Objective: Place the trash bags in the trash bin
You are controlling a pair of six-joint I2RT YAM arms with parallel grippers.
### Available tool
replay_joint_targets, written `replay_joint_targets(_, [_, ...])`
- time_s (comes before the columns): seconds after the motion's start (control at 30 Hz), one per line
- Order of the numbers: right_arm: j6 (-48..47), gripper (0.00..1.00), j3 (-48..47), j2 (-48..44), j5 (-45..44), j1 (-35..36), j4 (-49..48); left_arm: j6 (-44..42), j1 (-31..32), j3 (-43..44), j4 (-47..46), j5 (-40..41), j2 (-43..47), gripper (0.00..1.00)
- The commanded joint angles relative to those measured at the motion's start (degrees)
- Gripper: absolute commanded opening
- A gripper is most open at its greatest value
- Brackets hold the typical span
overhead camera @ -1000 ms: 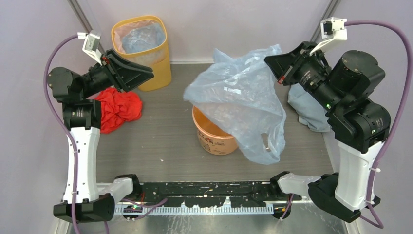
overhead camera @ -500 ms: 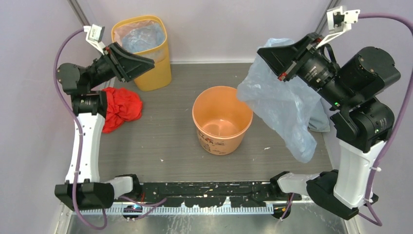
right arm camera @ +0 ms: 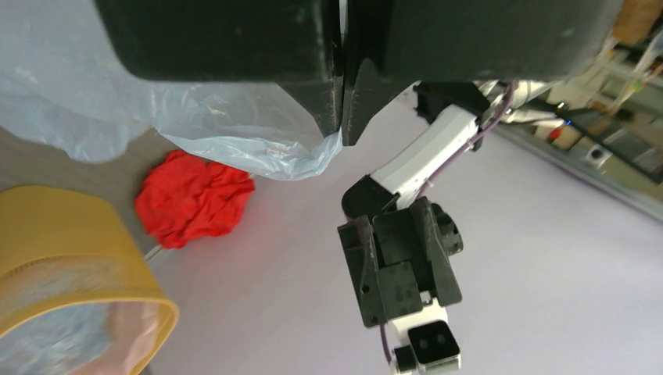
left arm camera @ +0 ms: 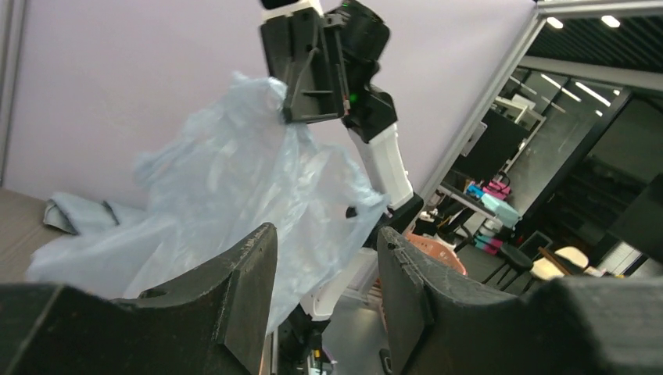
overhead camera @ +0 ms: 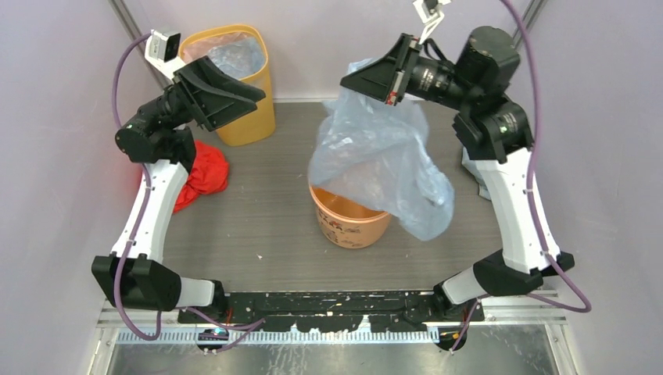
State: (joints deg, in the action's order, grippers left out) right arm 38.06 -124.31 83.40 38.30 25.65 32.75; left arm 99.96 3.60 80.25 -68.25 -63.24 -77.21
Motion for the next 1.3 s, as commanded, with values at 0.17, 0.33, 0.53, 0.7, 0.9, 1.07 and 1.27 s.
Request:
replay_joint_targets(0.17, [6.82,0.01,3.26,-2.23,15.35,-0.13,-10.06,-3.31,3.09,0.47,-2.85,-0.41,-0.46,0.5])
replay_joint_targets(0.33, [7.71,0.01,6.58,-4.09,16.87,-0.1,-12.11,-3.21,4.08,0.87,-2.86,-0.13,-2.24,0.5])
replay_joint_targets(0.53, [10.54,0.01,11.97,-6.42,21.29,1.17,-17.95,-7.71,4.93,1.13,1.67,-1.24,-3.41,0.5])
replay_joint_targets(0.7, [10.37,0.01,15.75,-8.37,22.49,2.04,-18.72,-10.2,5.0,-0.9,4.97,-3.62,-4.78,0.5])
replay_joint_targets(0.9, [5.18,0.01,16.27,-8.9,21.26,2.11,-12.88,-12.57,4.85,-5.77,14.78,-5.84,-2.66,0.48])
replay_joint_targets(1.07, [2.37,0.01,16.23,-8.58,20.26,2.13,-9.2,-39.34,4.84,-3.81,56.72,-3.86,3.21,0.48])
replay_joint_targets(1.27, [1.12,0.01,17.0,-8.82,19.97,2.05,-8.24,-51.09,4.84,-0.2,77.49,-1.27,4.72,0.5])
